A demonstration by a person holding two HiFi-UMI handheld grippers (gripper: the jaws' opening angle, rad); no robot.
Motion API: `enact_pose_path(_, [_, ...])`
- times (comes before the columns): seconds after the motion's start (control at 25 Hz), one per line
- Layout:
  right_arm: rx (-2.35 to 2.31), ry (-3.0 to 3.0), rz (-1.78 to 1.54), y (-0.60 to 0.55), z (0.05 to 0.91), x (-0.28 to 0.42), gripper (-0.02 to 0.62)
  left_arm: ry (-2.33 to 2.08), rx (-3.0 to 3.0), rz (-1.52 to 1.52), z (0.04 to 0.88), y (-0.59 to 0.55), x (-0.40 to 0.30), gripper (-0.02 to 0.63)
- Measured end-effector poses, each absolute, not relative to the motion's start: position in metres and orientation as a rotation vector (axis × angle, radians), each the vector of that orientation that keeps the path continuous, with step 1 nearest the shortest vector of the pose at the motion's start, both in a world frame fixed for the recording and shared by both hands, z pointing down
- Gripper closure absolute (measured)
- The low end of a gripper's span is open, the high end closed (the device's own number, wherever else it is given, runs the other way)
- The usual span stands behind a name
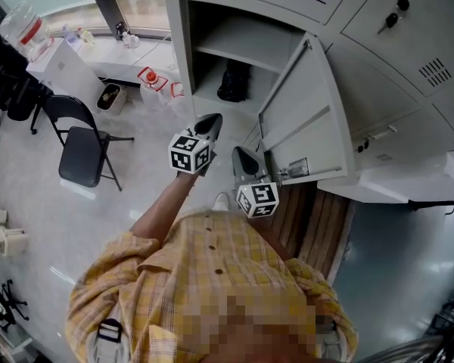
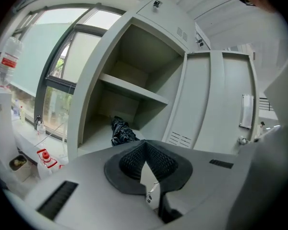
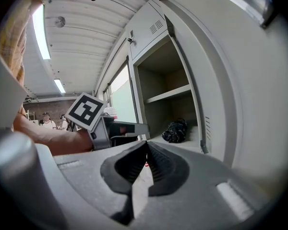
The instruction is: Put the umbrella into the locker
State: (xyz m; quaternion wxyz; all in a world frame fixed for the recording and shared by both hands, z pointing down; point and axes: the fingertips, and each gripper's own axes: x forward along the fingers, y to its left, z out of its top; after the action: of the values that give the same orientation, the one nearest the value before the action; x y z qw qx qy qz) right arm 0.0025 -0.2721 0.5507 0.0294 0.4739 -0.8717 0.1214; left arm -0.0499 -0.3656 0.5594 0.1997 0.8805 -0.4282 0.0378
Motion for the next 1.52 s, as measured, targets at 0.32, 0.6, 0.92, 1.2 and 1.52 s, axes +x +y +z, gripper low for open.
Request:
enact_pose_path(0.32, [1.423, -2.729, 0.354, -0.265, 0.547, 0.001, 0.597, -1.161, 2.521, 0.133, 0.569, -0.332, -0.058, 0.602])
enact_pose_path(0.6, [1.39, -2.747, 0.371, -0.261, 0.549, -0.001, 0.597, -1.118, 2.539, 0.143, 0.585, -0.301, -0.063, 0.603])
enact_pose_path(0.92, [1.359, -2.743, 0.389, -0.257, 0.556, -0.002, 0.597, -1.13, 2.539, 0.139, 0.592, -0.28, -0.07, 0.603])
enact_pose_path(1.2, [1.374, -2.721, 0.427, -0.254, 0.567, 0.007, 0.597, -1.154, 2.557, 0.175, 0.597, -0.263, -0.072, 0.603])
enact_pose_path(1.52, [1.36, -2.723, 0.431, -0.252, 0.569, 0.01, 0.597, -1.126, 2.572, 0.22, 0.605, -0.251, -0.067, 0.602])
